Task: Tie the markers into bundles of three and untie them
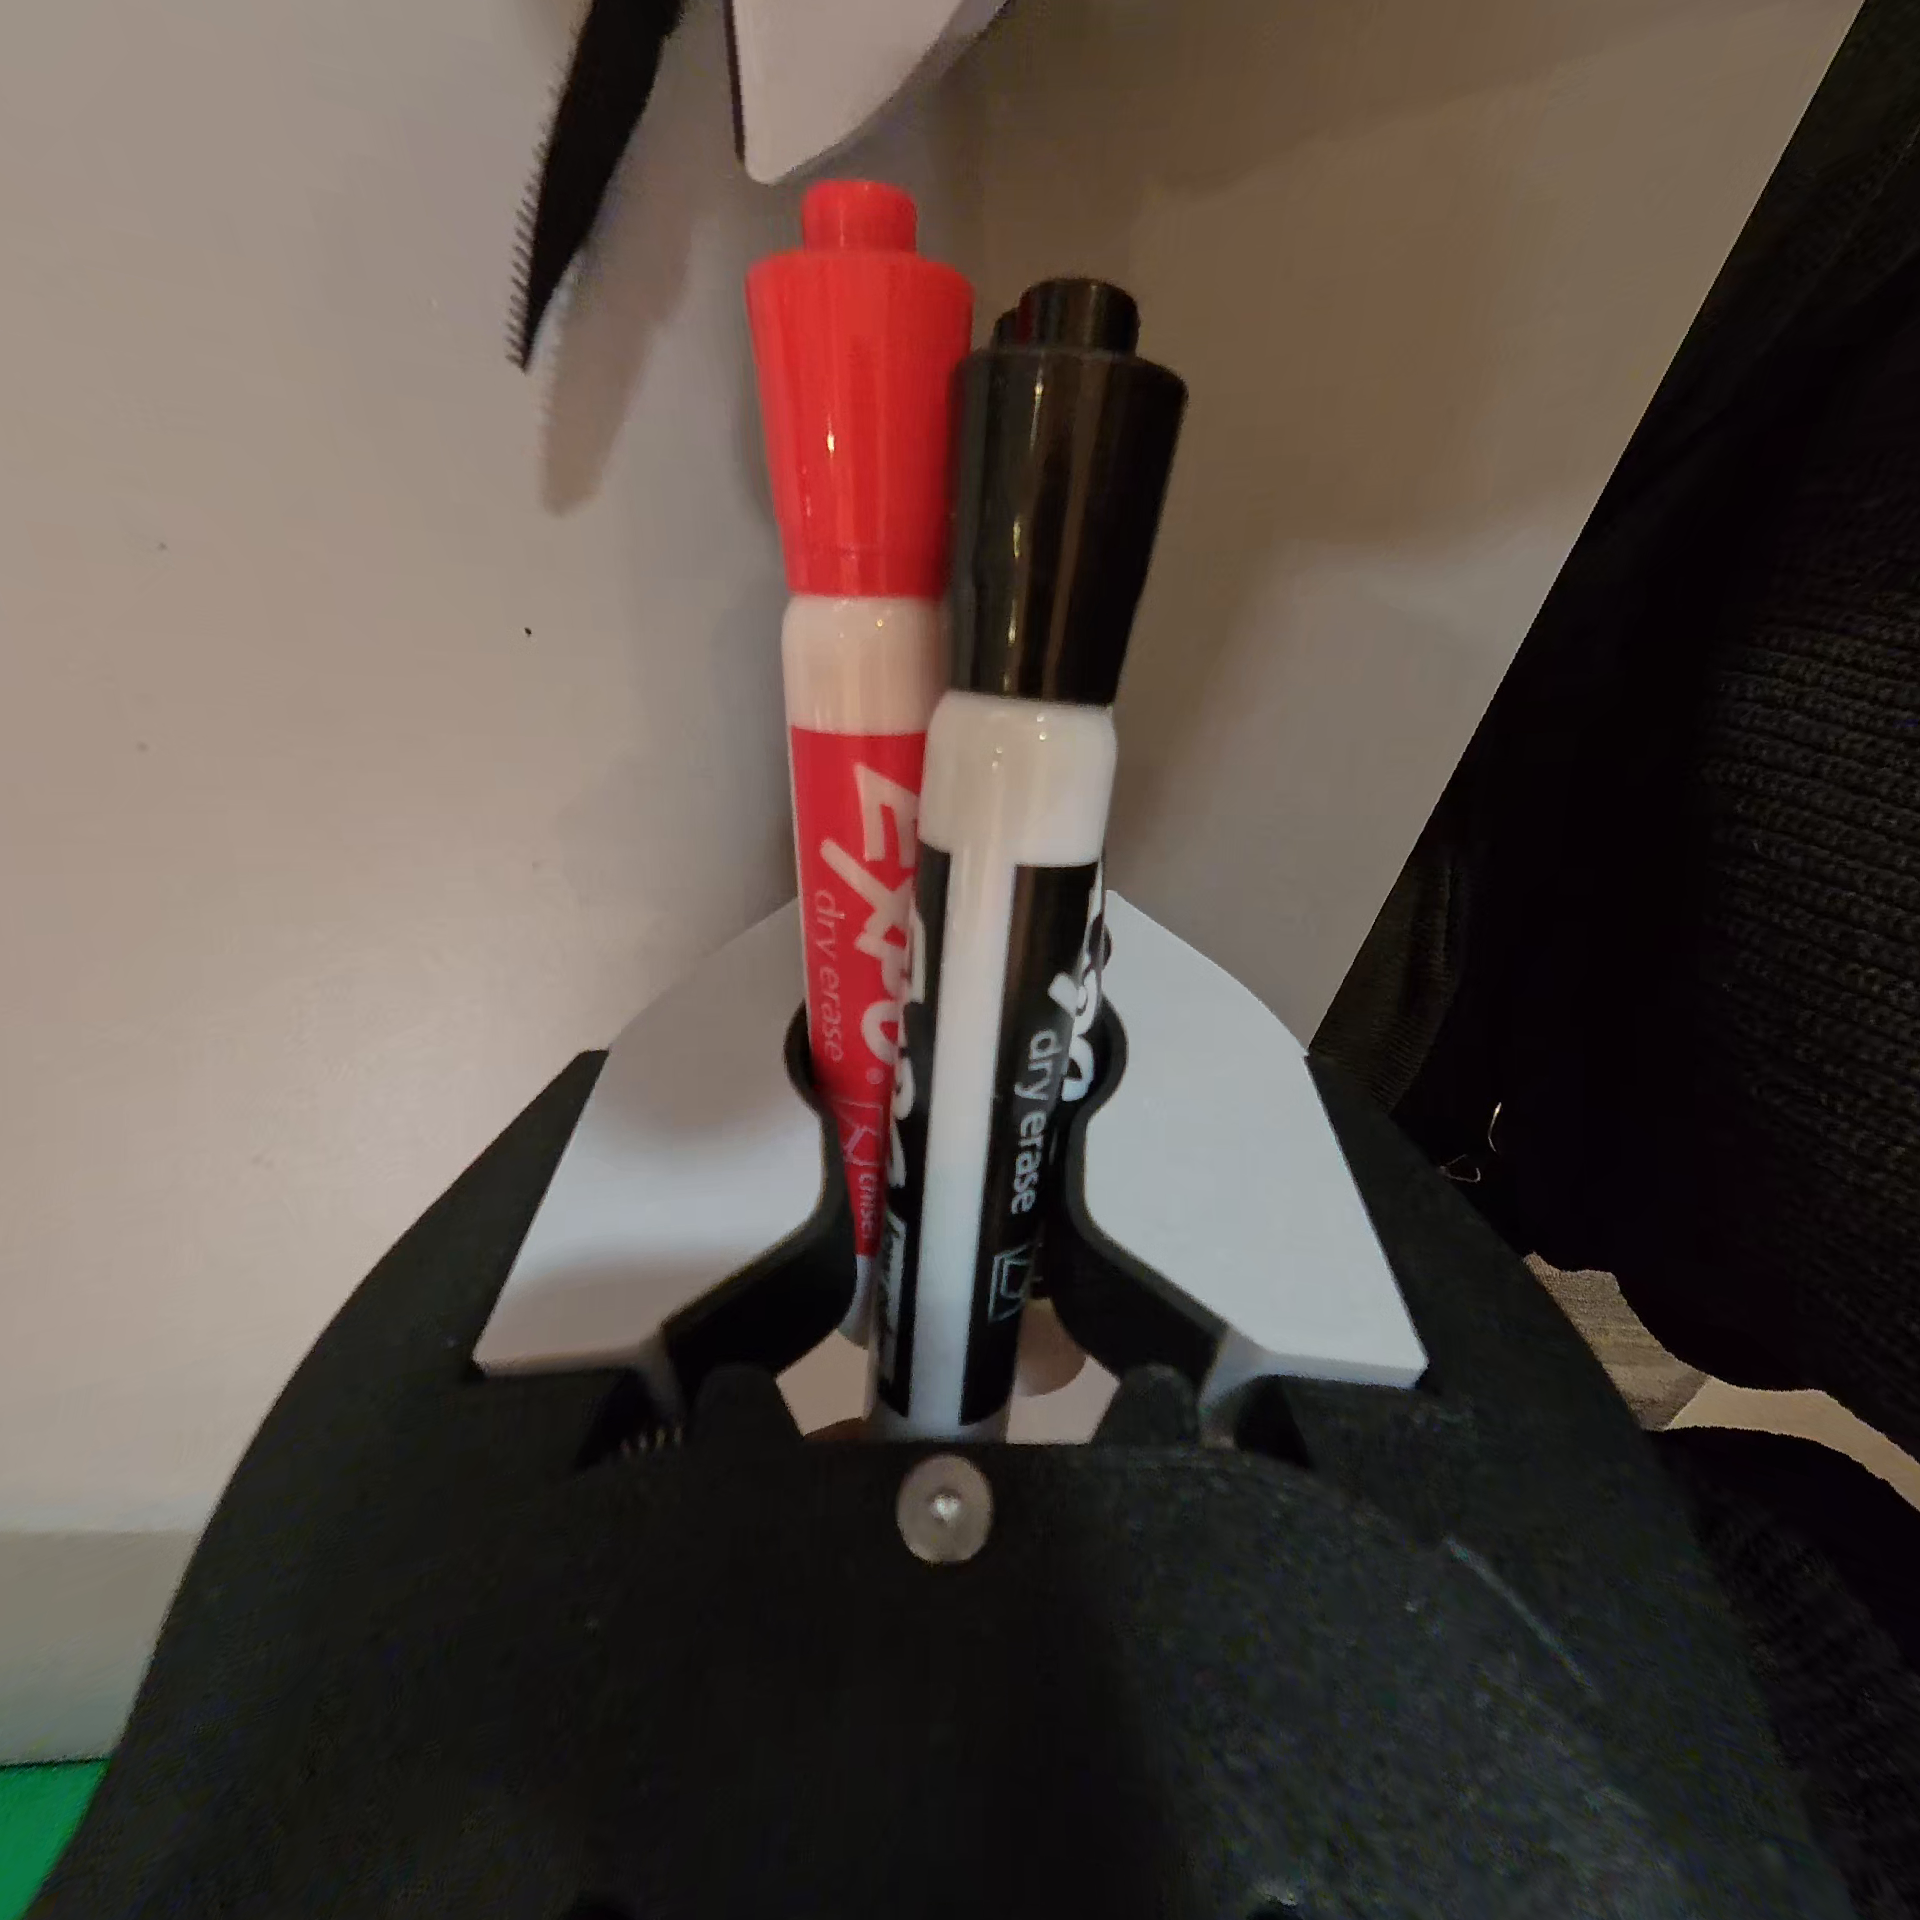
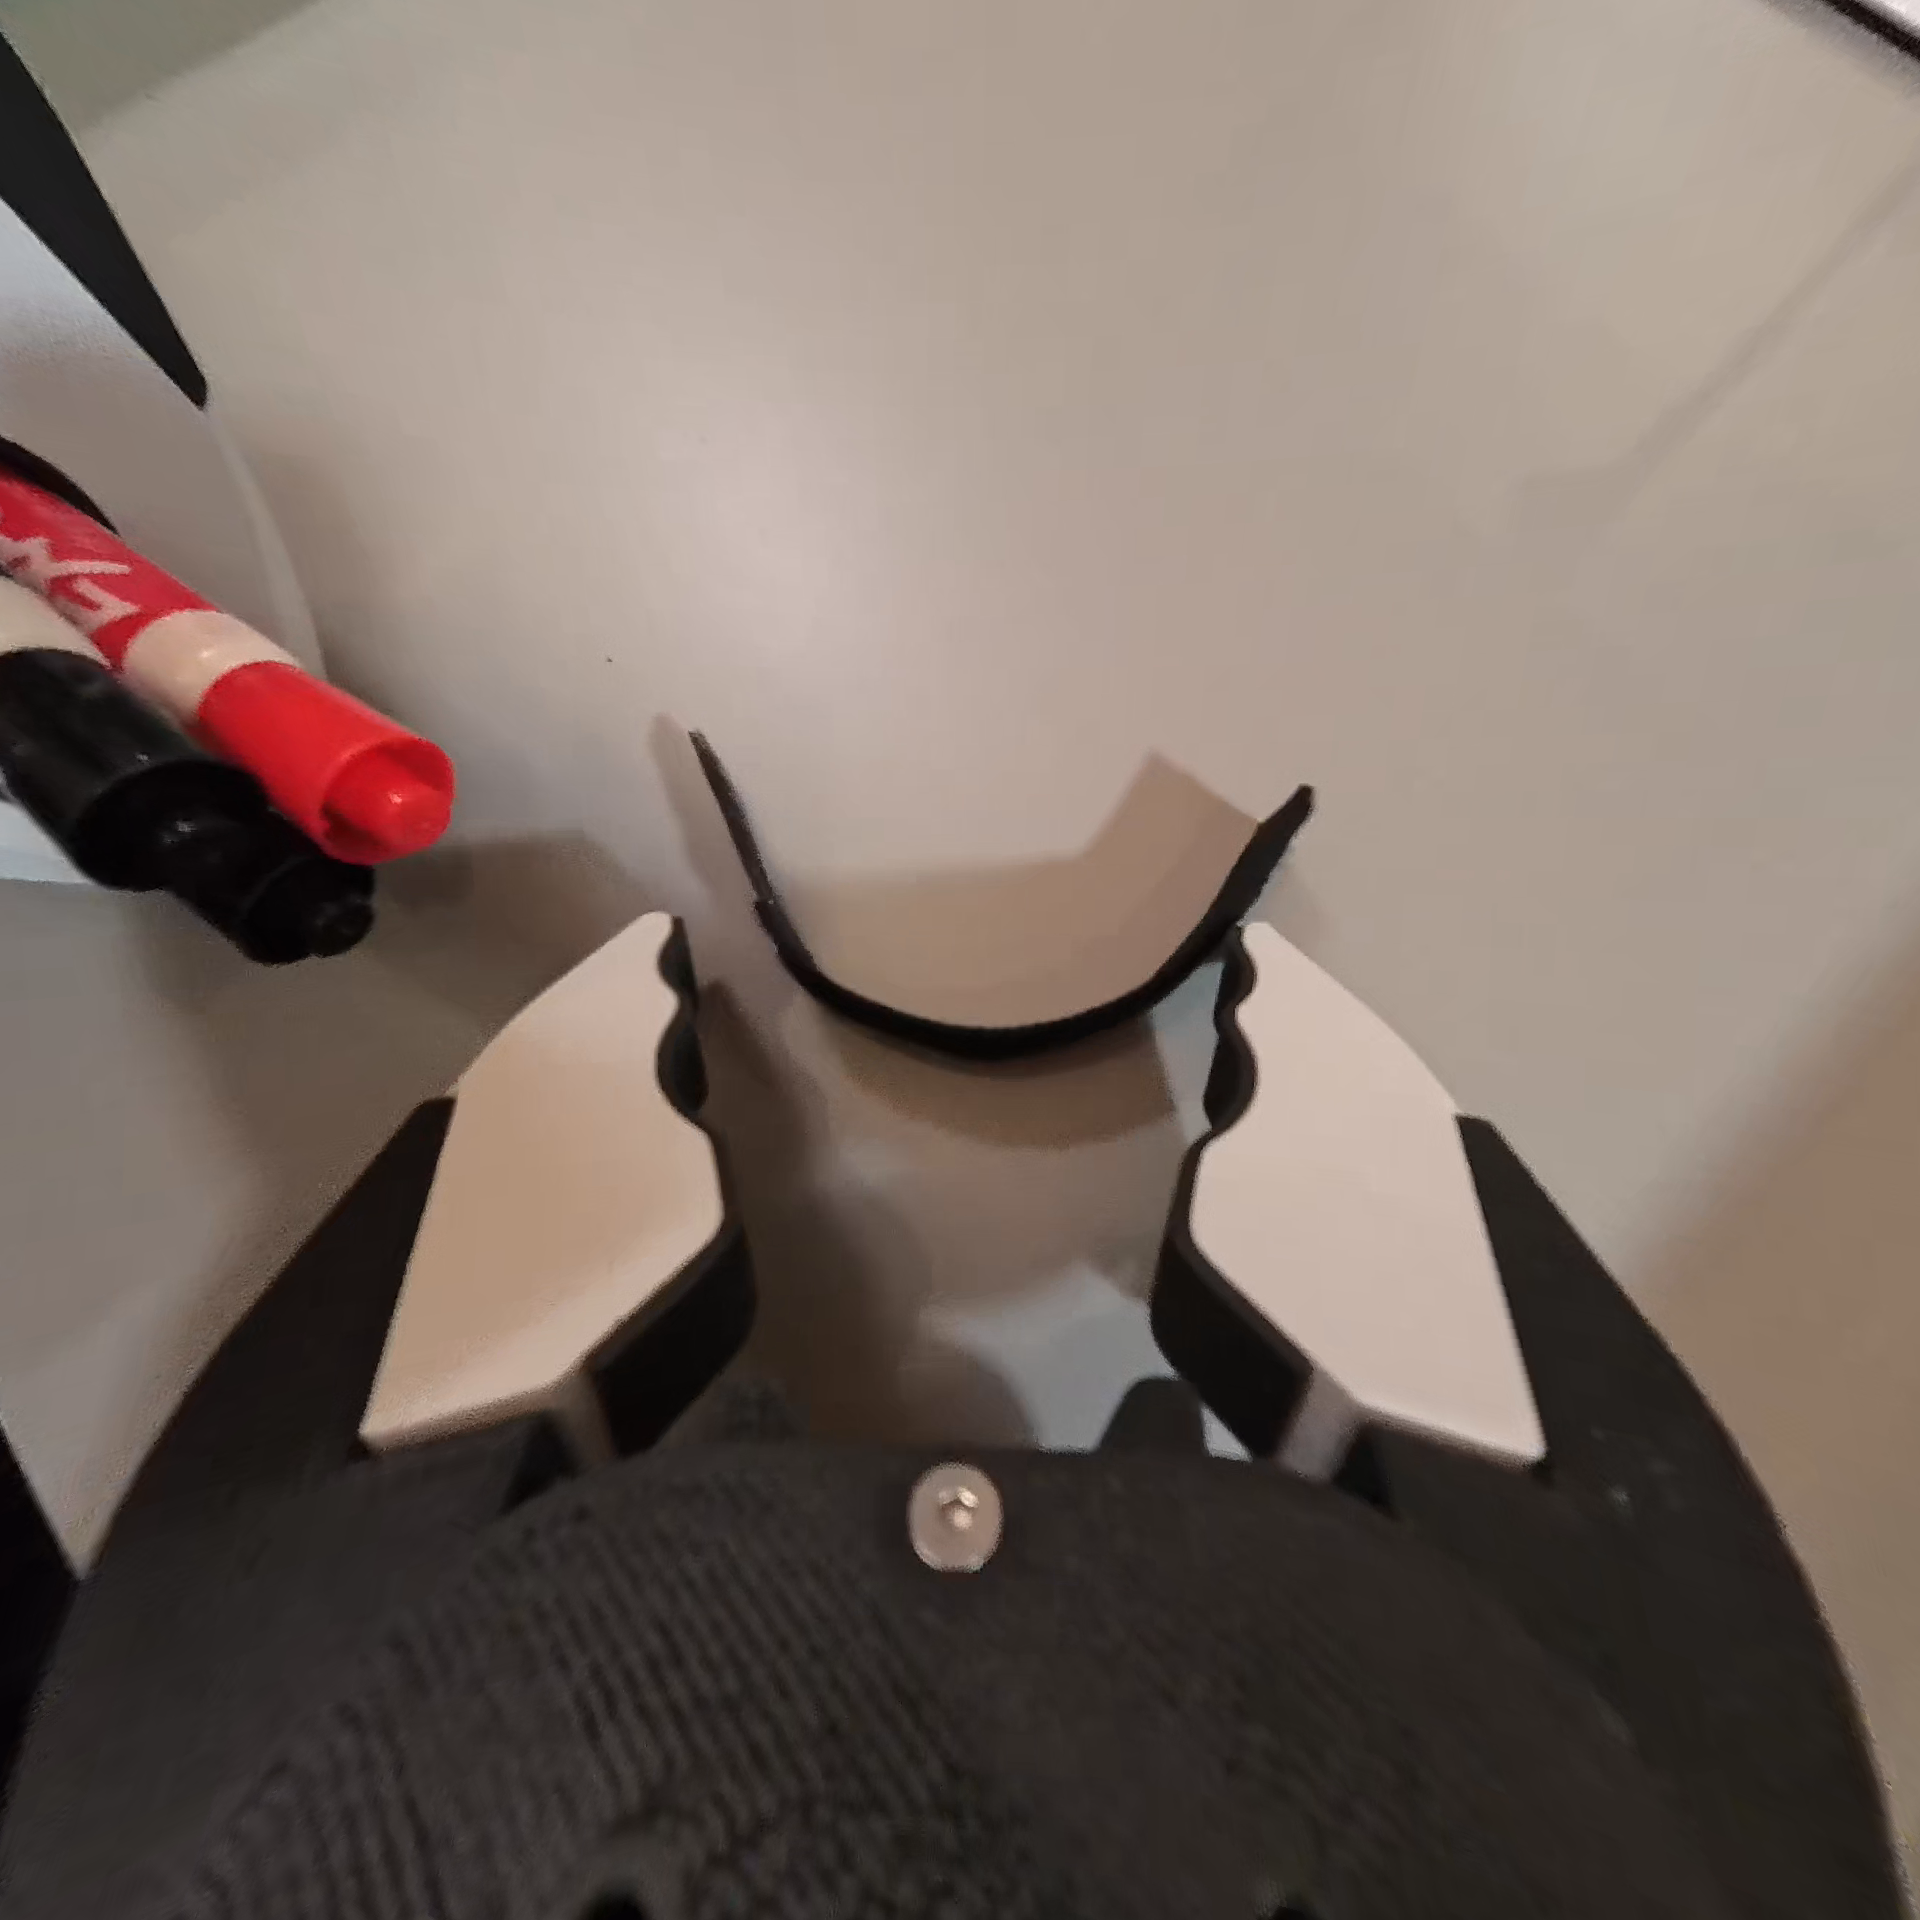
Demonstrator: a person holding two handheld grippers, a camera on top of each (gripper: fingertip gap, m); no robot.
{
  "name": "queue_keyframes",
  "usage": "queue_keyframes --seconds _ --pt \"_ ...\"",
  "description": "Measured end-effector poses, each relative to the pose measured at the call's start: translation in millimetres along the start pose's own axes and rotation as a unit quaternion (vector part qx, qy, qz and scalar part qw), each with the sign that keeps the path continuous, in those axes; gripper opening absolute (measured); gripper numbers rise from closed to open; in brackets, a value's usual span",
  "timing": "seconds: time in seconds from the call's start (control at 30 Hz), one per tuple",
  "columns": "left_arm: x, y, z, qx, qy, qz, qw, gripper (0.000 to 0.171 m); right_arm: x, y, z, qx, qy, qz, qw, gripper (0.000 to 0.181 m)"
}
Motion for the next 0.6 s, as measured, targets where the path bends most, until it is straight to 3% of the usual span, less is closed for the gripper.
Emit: queue_keyframes --seconds 0.23,0.43,0.6 --pt "0.1 0.6 0.4 0.002 -0.003 0.003 1.0 0.044 1.2 1.4 -0.9 0.013 -0.009 0.019 1.0 0.071" --pt "0.0 0.1 0.3 0.001 -0.002 0.001 1.0 0.044 15.6 -5.2 -1.1 0.004 -0.072 0.07 0.995 0.081" --pt "0.2 0.4 0.5 0.001 -0.002 0.003 1.0 0.044 26.8 -12.6 4.7 0.004 -0.079 0.043 0.996 0.079"
Point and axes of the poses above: each gripper's, where its closed fingertips meet, x back along the fingers, z out of its underside, y = z × x across the jaws, the point moved 10 cm from there along x, back along the fingers, and after that the axes turned 1 degree about -x, right-handed, at the moved point
